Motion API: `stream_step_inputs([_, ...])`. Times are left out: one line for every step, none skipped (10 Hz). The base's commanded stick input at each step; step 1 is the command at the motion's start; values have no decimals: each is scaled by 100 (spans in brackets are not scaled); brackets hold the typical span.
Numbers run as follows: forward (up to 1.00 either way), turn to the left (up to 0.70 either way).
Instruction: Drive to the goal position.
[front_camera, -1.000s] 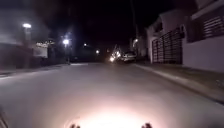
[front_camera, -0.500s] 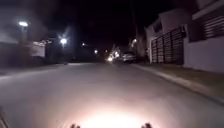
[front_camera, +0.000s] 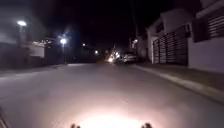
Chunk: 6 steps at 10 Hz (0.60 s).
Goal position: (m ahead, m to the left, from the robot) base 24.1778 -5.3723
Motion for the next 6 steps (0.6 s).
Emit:
stream_step_inputs([60,-15])
stream_step_inputs([60,-15])
stream_step_inputs([60,-11])
stream_step_inputs([60,-7])
stream_step_inputs([60,-3])
stream_step_inputs([60,0])
